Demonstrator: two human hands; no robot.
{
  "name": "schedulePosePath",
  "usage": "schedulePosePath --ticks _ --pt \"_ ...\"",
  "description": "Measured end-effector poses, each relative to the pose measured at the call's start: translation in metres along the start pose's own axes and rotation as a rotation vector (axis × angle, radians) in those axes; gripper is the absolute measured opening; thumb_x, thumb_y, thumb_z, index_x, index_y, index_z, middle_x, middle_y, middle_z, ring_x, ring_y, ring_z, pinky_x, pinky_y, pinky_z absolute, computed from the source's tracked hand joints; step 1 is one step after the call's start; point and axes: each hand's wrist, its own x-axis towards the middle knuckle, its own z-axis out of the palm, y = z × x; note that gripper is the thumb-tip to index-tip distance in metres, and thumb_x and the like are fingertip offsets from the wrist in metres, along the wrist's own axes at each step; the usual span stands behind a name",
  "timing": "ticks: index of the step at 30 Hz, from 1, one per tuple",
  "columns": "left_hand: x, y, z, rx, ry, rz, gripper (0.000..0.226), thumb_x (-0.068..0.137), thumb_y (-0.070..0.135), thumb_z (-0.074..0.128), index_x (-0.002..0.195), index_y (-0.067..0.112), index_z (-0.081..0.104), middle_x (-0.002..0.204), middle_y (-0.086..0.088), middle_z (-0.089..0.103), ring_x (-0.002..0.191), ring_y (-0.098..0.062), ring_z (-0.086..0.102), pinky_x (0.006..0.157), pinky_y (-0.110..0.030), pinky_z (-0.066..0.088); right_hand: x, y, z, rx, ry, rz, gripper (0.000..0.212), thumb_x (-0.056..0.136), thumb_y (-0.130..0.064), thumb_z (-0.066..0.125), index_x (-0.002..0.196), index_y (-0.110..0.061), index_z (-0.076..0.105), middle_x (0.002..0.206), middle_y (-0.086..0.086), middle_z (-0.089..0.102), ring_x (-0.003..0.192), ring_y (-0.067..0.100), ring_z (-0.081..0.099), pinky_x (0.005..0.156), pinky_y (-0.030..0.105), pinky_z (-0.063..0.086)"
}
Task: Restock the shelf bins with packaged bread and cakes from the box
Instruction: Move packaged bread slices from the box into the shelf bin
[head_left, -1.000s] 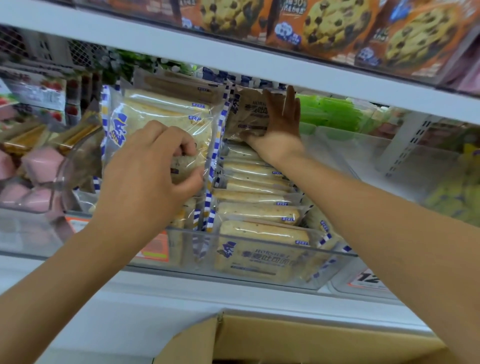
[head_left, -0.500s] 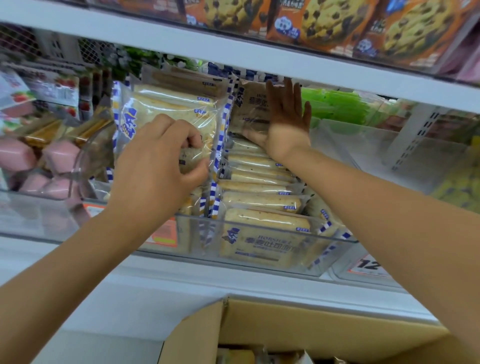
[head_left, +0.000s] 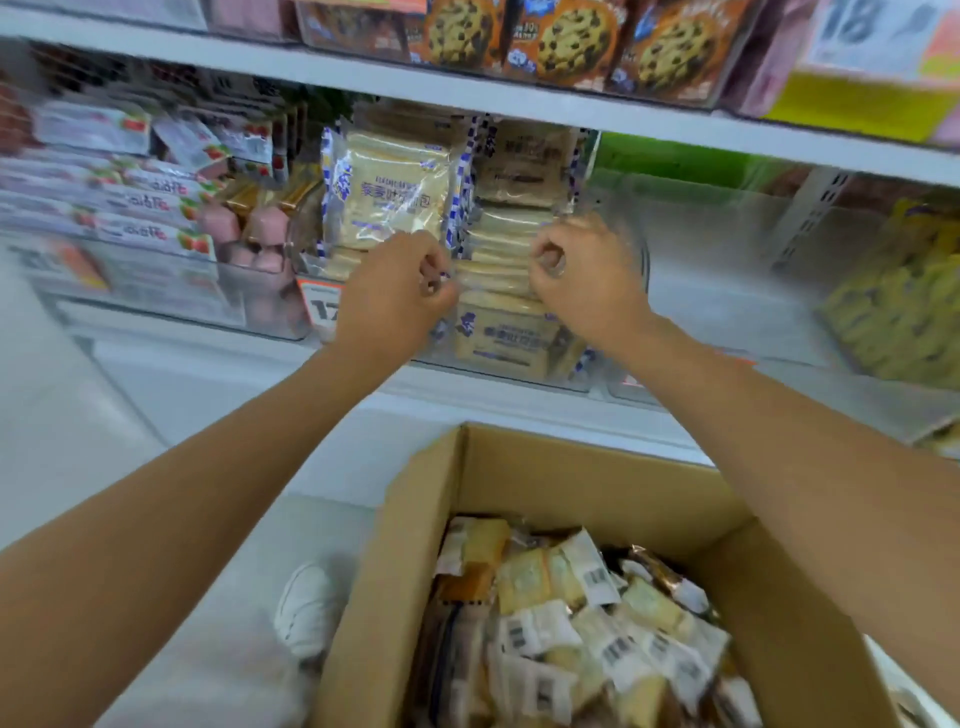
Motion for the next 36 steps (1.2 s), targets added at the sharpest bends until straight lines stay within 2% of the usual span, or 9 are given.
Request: schedulePosePath --ticks 4,8,12,18,21,24,29,32,36 --pt "-0.070 0.034 0.020 -0.115 -0.211 -0.118 0.015 0.085 0.019 0.070 0.085 0.022 0.056 0.078 0.009 0.055 0.064 0.003 0.050 0.060 -0.018 0.038 -0.085 0.009 -0.013 0.059 -0.096 0.078 0.011 0.086 -0.014 0.059 0.093 -0.015 0.068 0.093 0.000 0.062 0.081 0.018 0.057 0.072 0.034 0.051" --pt "-0.162 0.042 0.068 -0.113 -0.505 -0.380 0.015 0.087 0.028 0.072 0.094 0.017 0.063 0.094 0.001 0.067 0.085 -0.013 0.062 0.079 -0.030 0.050 -0.195 0.050 -0.002 0.042 -0.498 0.291 0.013 0.091 -0.017 0.055 0.098 -0.020 0.066 0.099 -0.001 0.063 0.088 0.019 0.059 0.076 0.036 0.052" --pt "-0.230 0.025 0.107 -0.054 -0.721 -0.503 0.016 0.088 0.032 0.071 0.097 0.021 0.065 0.094 0.007 0.064 0.088 -0.010 0.060 0.067 -0.018 0.044 -0.306 0.104 0.013 0.087 -0.794 0.500 0.015 0.094 -0.020 0.057 0.106 -0.022 0.067 0.108 0.000 0.066 0.092 0.016 0.061 0.081 0.037 0.053" --pt "-0.277 -0.010 0.146 -0.097 -0.792 -0.856 0.067 0.084 0.030 0.077 0.139 0.012 0.044 0.131 0.002 0.047 0.123 -0.019 0.049 0.086 -0.024 0.043 -0.383 0.154 0.028 0.265 -0.737 0.854 0.019 0.094 -0.012 0.059 0.109 -0.017 0.069 0.105 0.001 0.067 0.091 0.017 0.062 0.074 0.030 0.051" --pt "-0.294 -0.022 0.159 -0.133 -0.717 -0.946 0.109 0.076 0.027 0.085 0.157 0.015 0.013 0.156 -0.002 0.028 0.143 -0.022 0.031 0.109 -0.035 0.037 -0.385 0.157 0.042 0.335 -0.685 0.880 0.016 0.094 -0.014 0.059 0.107 -0.020 0.068 0.102 -0.002 0.066 0.095 0.016 0.062 0.076 0.030 0.051" --pt "-0.308 -0.033 0.169 -0.032 -0.718 -1.027 0.116 0.076 0.018 0.084 0.158 0.015 0.002 0.162 -0.006 0.020 0.148 -0.026 0.023 0.115 -0.038 0.028 -0.387 0.153 0.047 0.348 -0.710 0.875 0.016 0.095 -0.015 0.057 0.107 -0.021 0.067 0.100 -0.003 0.065 0.090 0.014 0.061 0.070 0.026 0.047" --pt "-0.305 -0.035 0.167 0.092 -0.662 -1.010 0.056 0.084 0.011 0.074 0.126 0.009 0.037 0.121 -0.014 0.056 0.109 -0.033 0.058 0.088 -0.044 0.052 -0.377 0.146 0.034 0.417 -0.703 0.881 0.015 0.095 -0.015 0.058 0.103 -0.026 0.065 0.104 -0.005 0.066 0.094 0.010 0.061 0.068 0.019 0.043" --pt "-0.277 -0.005 0.162 -0.006 -0.729 -0.790 0.038 0.091 0.020 0.066 0.122 0.015 0.045 0.102 -0.001 0.059 0.085 -0.016 0.059 0.062 -0.027 0.046 -0.360 0.135 0.016 0.521 -0.677 0.876 0.028 0.091 -0.016 0.065 0.117 -0.027 0.063 0.114 -0.007 0.063 0.106 0.010 0.059 0.079 0.018 0.046" --pt "-0.244 0.047 0.156 -0.264 -1.094 -0.565 0.048 0.092 0.020 0.066 0.138 0.021 0.053 0.131 0.004 0.057 0.117 -0.010 0.055 0.091 -0.024 0.045 -0.339 0.103 -0.005 0.717 -0.744 0.771 0.069 0.087 -0.022 0.073 0.145 -0.032 0.038 0.135 -0.019 0.043 0.126 -0.002 0.036 0.100 0.024 0.034"
